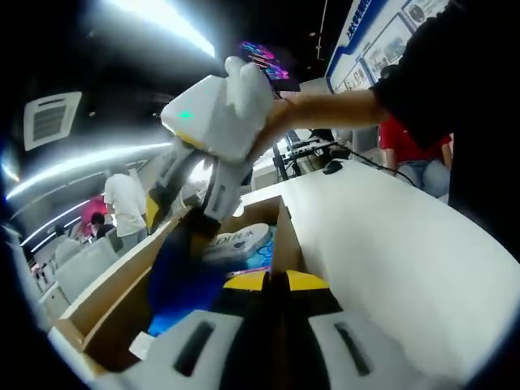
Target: Operate the shoe box by opening the lid, removing the specified soft item, and placing it in the target area until the item is outside and the box remains undamaged.
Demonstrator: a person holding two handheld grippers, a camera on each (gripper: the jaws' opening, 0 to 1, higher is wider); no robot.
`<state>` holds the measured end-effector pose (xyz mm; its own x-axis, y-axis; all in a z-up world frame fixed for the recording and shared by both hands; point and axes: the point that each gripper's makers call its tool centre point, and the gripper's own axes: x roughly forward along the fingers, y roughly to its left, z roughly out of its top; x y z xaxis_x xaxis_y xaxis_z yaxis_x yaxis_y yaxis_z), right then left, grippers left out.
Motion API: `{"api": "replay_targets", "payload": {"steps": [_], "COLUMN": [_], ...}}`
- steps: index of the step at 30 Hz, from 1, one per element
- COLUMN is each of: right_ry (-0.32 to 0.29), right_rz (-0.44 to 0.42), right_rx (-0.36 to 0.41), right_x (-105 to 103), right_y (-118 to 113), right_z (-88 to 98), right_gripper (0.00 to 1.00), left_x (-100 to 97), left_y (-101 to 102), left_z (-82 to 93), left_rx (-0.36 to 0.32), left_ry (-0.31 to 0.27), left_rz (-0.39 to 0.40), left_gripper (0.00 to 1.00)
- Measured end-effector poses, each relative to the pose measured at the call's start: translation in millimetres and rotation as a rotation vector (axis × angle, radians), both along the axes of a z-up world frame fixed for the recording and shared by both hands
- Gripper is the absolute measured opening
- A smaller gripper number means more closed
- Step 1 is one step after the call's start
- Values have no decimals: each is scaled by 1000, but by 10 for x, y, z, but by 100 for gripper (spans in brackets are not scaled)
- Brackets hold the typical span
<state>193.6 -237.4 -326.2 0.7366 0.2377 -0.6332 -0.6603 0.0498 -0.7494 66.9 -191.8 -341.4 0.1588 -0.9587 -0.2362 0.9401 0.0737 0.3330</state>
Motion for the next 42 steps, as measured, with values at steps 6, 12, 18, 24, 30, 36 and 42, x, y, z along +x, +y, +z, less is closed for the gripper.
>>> {"api": "replay_targets", "payload": {"steps": [6,12,18,24,30,36,42], "right_ry": [-14,-11,14,20,33,28,13], "right_rz": [1,8,17,16,39,55,62], "right_rx": [-2,-3,-4,-1,-31,-45,-55], "right_x": [19,-1,-61,-62,-100,-109,-124], "right_y": [-6,-8,6,3,12,12,7], "right_z": [11,-21,-71,-96,-174,-182,-138], "right_gripper": [32,27,16,10,3,2,2], "left_x": [-38,-30,-49,-33,-60,-58,-55], "left_y": [-22,-15,-32,-20,-36,-37,-38], "left_z": [36,29,53,37,63,56,56], "left_rx": [0,0,0,0,0,0,1], "left_ry": [0,0,0,0,-1,-1,-2], "left_rz": [0,1,1,2,2,2,2], "left_gripper": [6,6,6,6,6,6,6]}}
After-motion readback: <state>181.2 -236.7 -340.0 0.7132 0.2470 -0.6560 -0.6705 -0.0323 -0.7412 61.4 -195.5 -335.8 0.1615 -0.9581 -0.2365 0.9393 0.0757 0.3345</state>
